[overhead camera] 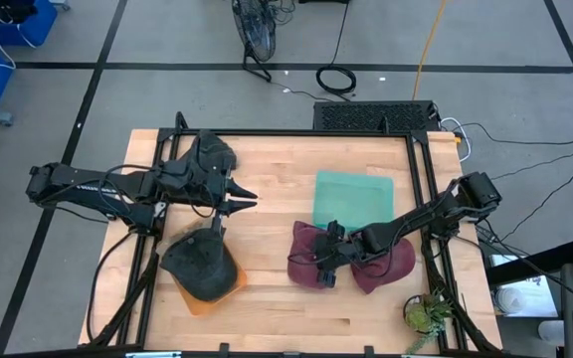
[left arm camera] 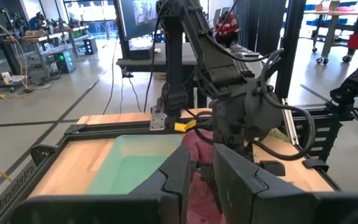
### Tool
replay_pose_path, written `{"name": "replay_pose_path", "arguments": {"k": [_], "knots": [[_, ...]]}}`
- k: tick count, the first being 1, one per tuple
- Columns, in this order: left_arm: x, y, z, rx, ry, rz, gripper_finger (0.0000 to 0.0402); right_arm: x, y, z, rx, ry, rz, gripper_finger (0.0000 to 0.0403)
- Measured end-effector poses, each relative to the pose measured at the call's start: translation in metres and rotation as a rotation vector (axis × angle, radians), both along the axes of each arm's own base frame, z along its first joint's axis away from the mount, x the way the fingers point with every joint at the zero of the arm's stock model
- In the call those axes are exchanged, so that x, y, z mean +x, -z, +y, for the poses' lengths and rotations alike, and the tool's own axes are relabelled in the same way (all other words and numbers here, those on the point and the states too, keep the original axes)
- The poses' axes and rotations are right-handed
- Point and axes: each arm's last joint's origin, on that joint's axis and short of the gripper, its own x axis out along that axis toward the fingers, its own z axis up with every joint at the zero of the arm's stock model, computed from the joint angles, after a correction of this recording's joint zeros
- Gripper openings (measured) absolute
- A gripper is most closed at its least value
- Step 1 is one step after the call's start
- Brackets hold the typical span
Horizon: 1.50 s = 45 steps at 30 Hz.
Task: Pick & Place hat
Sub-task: Put the left red cap into the blue bin
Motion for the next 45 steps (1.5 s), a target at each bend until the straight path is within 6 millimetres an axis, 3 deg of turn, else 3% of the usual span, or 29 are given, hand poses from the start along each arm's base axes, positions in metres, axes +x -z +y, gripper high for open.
{"name": "replay_pose_path", "arguments": {"k": [10, 16, 22, 27, 32, 39, 45], "knots": [[0.000, 0.001, 0.000, 0.003, 0.000, 0.010, 0.0072, -0.005, 0.007, -0.002, -0.031, -0.045, 0.019, 0.0009], [0.000, 0.002, 0.000, 0.007, 0.000, 0.017, 0.0072, -0.005, -0.009, 0.001, 0.014, -0.141, -0.041, 0.0012], [0.000, 0.002, 0.000, 0.018, 0.001, 0.017, 0.0072, -0.008, -0.059, 0.004, -0.064, -0.248, -0.123, 0.0007], [0.000, 0.002, 0.000, 0.017, 0.001, 0.016, 0.0072, -0.032, -0.097, -0.005, -0.234, -0.248, -0.067, 0.0005], [0.000, 0.002, 0.000, -0.004, -0.002, 0.017, 0.0072, -0.059, -0.114, -0.025, -0.361, -0.287, 0.014, 0.0003], [0.000, 0.002, 0.000, -0.004, -0.002, 0.016, 0.0072, -0.074, -0.128, -0.058, -0.574, -0.290, 0.077, 0.0004], [0.000, 0.002, 0.000, -0.004, -0.002, 0.017, 0.0072, -0.078, -0.107, -0.084, -0.671, -0.335, 0.209, 0.0004]]}}
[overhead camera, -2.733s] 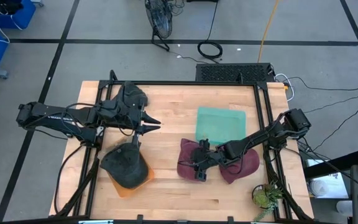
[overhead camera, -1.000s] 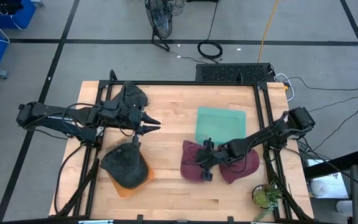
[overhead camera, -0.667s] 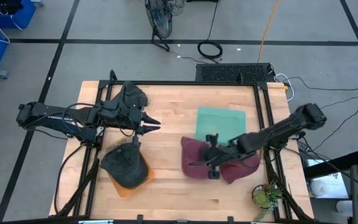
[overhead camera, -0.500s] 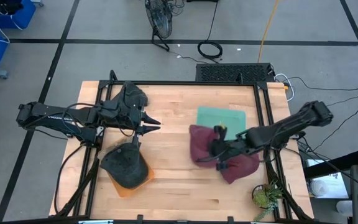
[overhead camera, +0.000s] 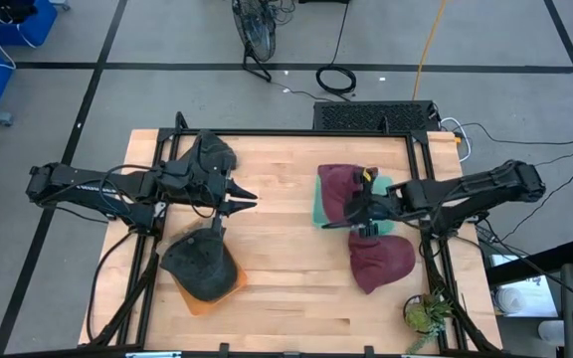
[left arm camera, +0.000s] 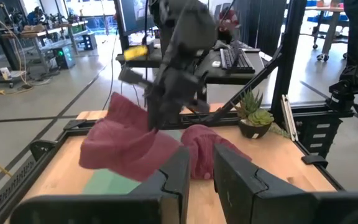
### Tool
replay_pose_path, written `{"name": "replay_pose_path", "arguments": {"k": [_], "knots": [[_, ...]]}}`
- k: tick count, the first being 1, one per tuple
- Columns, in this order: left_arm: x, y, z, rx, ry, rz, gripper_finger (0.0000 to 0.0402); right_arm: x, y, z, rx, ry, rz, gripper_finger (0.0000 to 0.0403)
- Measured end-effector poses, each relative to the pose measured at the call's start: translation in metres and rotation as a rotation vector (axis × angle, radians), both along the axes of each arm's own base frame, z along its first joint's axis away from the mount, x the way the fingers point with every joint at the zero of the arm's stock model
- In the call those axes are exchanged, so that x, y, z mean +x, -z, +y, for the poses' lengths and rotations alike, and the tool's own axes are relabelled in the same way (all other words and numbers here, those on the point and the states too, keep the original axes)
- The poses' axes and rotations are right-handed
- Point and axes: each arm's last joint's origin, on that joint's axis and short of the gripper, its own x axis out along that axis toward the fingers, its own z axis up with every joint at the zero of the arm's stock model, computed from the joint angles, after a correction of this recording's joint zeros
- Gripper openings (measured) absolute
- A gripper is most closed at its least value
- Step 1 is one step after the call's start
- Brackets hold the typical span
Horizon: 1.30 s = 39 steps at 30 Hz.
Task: Pick & Place hat
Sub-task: Put the left red cap into the blue bin
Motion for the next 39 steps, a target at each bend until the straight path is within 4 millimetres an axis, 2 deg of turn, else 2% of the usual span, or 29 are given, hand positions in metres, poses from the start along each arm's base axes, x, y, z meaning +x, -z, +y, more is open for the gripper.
{"name": "replay_pose_path", "arguments": {"k": [7, 14, 27, 39], "knots": [[0.000, 0.001, 0.000, -0.001, 0.000, 0.008, 0.0072, -0.006, 0.038, -0.015, -0.072, -0.004, 0.095, 0.0004], [0.000, 0.001, 0.000, 0.000, 0.000, 0.007, 0.0072, -0.009, 0.060, -0.016, -0.068, 0.001, 0.078, 0.0004], [0.000, 0.001, 0.000, -0.003, 0.000, 0.007, 0.0072, -0.010, 0.061, -0.016, -0.029, 0.064, 0.039, 0.0006], [0.000, 0.001, 0.000, -0.003, 0.000, 0.007, 0.0072, -0.012, 0.062, -0.015, 0.041, 0.080, 0.037, 0.0074]]}}
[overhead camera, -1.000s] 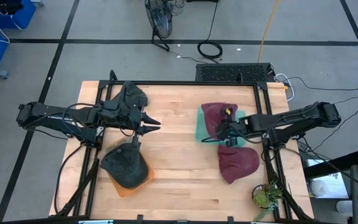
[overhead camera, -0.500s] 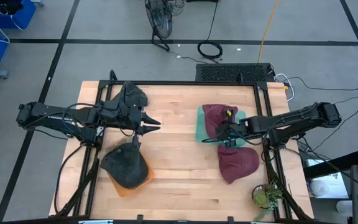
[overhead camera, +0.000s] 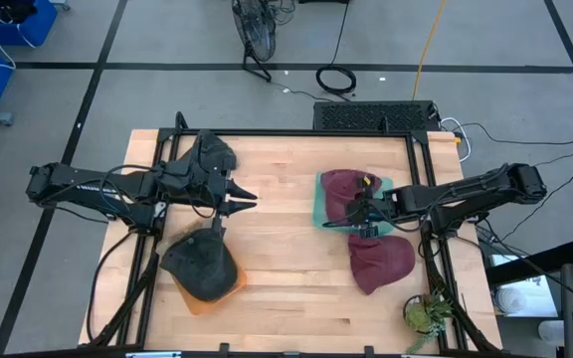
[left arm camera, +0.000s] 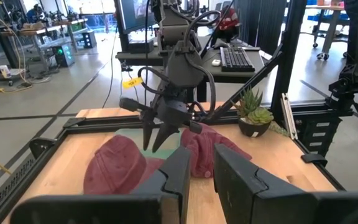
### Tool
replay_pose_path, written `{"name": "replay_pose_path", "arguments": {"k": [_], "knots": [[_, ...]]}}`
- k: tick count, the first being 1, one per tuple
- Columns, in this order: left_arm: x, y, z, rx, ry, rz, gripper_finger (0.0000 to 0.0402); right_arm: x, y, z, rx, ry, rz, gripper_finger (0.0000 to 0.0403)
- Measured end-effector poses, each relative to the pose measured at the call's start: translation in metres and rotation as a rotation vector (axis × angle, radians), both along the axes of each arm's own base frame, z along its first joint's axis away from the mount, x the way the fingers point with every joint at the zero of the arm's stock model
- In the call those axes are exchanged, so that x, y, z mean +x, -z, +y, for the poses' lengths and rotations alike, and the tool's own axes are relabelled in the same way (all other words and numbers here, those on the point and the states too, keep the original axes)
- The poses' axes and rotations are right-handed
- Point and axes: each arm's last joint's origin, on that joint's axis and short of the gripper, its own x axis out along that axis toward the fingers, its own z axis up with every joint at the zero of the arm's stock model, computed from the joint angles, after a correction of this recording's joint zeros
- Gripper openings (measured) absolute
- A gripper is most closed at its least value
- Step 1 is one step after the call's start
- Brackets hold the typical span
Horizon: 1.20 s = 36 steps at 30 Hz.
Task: Pick & Place hat
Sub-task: Put the left red cap into the blue bin
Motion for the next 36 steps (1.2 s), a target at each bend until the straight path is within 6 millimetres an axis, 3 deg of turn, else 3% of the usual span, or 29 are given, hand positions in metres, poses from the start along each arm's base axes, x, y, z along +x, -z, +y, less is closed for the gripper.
{"name": "replay_pose_path", "arguments": {"k": [10, 16, 23, 26, 36], "knots": [[0.000, 0.000, 0.000, 0.000, 0.000, -0.001, 0.0072, -0.007, -0.019, -0.004, -0.040, 0.040, -0.121, 0.0095], [0.000, -0.001, 0.000, 0.000, 0.000, -0.007, 0.0072, -0.005, -0.023, -0.028, -0.143, 0.182, -0.191, 0.0078], [0.000, -0.001, 0.000, 0.000, 0.000, -0.009, 0.0072, -0.008, -0.004, -0.076, 0.033, 0.328, -0.360, 0.0059], [0.000, -0.001, 0.000, 0.008, 0.001, -0.008, 0.0072, -0.017, 0.007, -0.089, 0.066, 0.398, -0.351, 0.0057], [0.000, 0.000, 0.000, 0.009, 0.001, -0.005, 0.0072, -0.031, 0.041, -0.087, 0.331, 0.399, -0.346, 0.0056]]}}
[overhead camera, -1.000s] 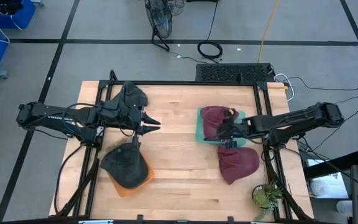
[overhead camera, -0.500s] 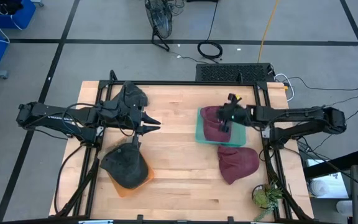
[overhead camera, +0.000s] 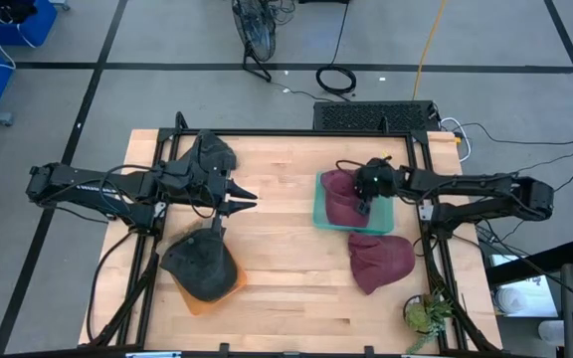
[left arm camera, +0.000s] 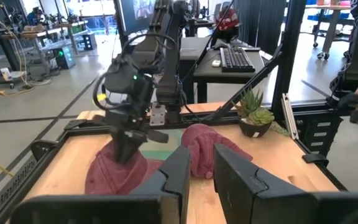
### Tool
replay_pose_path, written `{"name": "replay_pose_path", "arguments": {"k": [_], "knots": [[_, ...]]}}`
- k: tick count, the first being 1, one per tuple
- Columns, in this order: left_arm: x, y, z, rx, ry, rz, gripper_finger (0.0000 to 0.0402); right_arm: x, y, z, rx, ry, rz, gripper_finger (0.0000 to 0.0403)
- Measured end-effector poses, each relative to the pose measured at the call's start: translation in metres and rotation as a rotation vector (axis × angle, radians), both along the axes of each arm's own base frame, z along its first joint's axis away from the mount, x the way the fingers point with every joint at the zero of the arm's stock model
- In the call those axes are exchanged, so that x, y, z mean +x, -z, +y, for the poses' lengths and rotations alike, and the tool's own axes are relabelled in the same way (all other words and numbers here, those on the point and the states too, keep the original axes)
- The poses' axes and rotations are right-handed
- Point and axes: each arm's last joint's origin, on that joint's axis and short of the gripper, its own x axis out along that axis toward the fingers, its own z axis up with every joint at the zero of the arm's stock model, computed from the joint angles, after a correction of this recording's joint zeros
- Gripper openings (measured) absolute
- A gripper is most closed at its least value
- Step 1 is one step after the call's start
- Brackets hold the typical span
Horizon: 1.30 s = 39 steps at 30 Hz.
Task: Pick & Place hat
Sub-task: Put the left red cap into the blue bin
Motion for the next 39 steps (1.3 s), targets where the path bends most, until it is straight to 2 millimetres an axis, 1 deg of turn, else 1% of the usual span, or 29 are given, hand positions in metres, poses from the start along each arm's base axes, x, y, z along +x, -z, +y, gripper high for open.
{"name": "replay_pose_path", "arguments": {"k": [6, 10, 16, 22, 25, 28, 30, 34, 37, 39], "knots": [[0.000, 0.000, 0.000, -0.003, 0.000, 0.000, 0.0072, -0.012, 0.022, 0.006, 0.089, 0.013, 0.033, 0.0056], [0.000, 0.000, 0.000, -0.004, 0.000, 0.000, 0.0072, -0.015, 0.028, 0.010, 0.154, -0.060, 0.024, 0.0056], [0.000, 0.000, 0.000, 0.000, 0.000, 0.002, 0.0072, -0.013, 0.017, 0.010, 0.107, -0.085, -0.065, 0.0056], [0.000, 0.001, 0.000, 0.001, 0.000, 0.006, 0.0072, -0.016, -0.006, 0.011, -0.004, -0.115, -0.204, 0.0056], [0.000, 0.000, 0.000, 0.001, 0.000, 0.005, 0.0072, -0.018, -0.015, 0.007, -0.142, -0.012, -0.227, 0.0056], [0.000, 0.000, 0.000, 0.001, 0.000, 0.001, 0.0072, -0.019, -0.014, 0.002, -0.228, 0.048, -0.177, 0.0056], [0.000, 0.000, 0.000, 0.001, 0.000, -0.004, 0.0072, -0.018, -0.011, -0.002, -0.202, 0.057, -0.173, 0.0056], [0.000, 0.000, 0.000, 0.002, 0.000, -0.005, 0.0072, -0.016, 0.002, -0.010, -0.060, 0.093, -0.168, 0.0056], [0.000, 0.000, 0.000, 0.004, 0.000, -0.005, 0.0072, -0.013, 0.008, -0.011, -0.003, 0.050, -0.154, 0.0056], [0.000, 0.000, 0.000, 0.004, 0.000, -0.004, 0.0072, -0.013, 0.008, -0.010, 0.016, 0.024, -0.167, 0.0056]]}}
